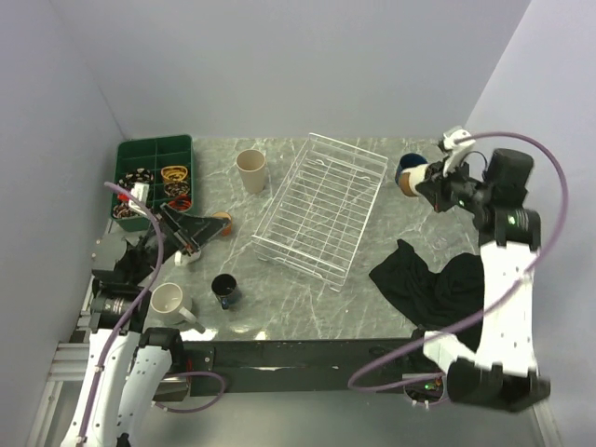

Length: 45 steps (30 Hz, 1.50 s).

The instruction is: Load the cups into the dish rack

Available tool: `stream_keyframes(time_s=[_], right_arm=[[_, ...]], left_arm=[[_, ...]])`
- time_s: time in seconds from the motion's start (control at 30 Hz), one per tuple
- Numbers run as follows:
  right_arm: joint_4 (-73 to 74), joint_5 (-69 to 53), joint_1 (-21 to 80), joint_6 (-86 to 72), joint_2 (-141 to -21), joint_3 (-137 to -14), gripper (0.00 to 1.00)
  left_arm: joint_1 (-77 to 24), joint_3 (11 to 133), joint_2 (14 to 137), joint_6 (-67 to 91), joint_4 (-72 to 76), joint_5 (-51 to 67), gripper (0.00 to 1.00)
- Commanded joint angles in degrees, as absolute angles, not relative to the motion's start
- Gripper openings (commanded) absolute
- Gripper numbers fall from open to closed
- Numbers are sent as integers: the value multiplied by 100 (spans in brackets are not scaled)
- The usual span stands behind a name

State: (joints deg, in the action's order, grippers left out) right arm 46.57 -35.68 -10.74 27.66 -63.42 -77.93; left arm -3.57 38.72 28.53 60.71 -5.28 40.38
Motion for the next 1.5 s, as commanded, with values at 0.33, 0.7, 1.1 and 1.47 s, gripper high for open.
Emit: stream_keyframes(time_s=[0.33,0.7,1.1,1.47], right_arm=[[86,-7522,-26,-2537,-5475,-6805,0],[-4112,-7674,360,-5975,-5309,-5476,0],[-4168,-7102,518,-5407,-5177,-5062,0],[-2629,-6575,765,-3360,-5186,-5212,0]], left_arm=[[-2678,4544,4121,8155,1327,1882,96],[-4446,5282,5800,8727,1731,83,96],[-5563,5300,6574,9693,2530,-1485,96],[-5809,5449,6847,10300,2539,-2056,96]])
